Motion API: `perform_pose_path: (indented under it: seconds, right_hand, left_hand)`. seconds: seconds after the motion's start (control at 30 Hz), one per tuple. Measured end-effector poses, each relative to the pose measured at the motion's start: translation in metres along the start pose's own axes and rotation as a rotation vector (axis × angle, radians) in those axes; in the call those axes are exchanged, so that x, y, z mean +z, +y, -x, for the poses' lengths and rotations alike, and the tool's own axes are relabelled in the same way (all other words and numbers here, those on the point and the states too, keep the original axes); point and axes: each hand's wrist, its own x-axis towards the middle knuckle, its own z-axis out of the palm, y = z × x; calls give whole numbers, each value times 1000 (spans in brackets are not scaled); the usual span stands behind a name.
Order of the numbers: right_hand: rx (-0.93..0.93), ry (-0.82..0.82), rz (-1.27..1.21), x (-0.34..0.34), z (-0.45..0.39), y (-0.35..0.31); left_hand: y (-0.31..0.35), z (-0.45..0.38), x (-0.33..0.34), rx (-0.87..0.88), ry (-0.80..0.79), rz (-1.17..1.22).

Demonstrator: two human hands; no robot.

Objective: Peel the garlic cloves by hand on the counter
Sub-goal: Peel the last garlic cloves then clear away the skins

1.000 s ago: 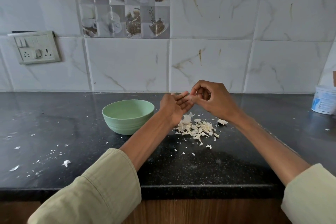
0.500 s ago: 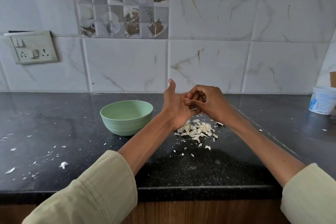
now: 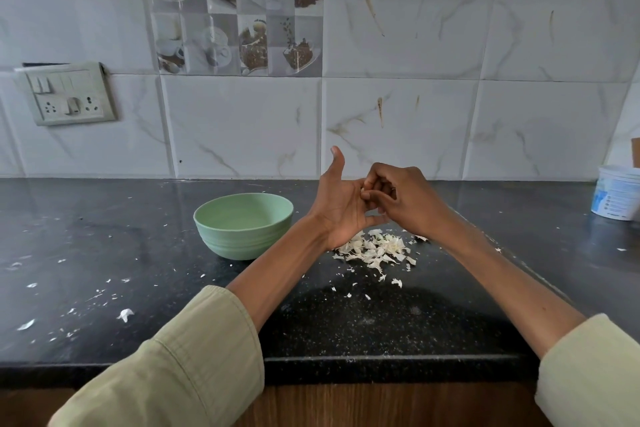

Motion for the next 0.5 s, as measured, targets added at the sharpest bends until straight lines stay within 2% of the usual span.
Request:
perform_pose_path:
  seconds: [0.13, 0.3, 0.5]
  right_hand:
    - [-7, 5, 36, -2, 0, 1]
    - [-19, -36, 93, -1, 0, 5]
    - [-26, 16, -6, -1, 0, 2]
  left_hand:
    - [-3, 1, 6, 15, 5, -54]
    - [-4, 0, 7, 31, 83, -190]
    - [-1, 4, 12, 73, 36, -147]
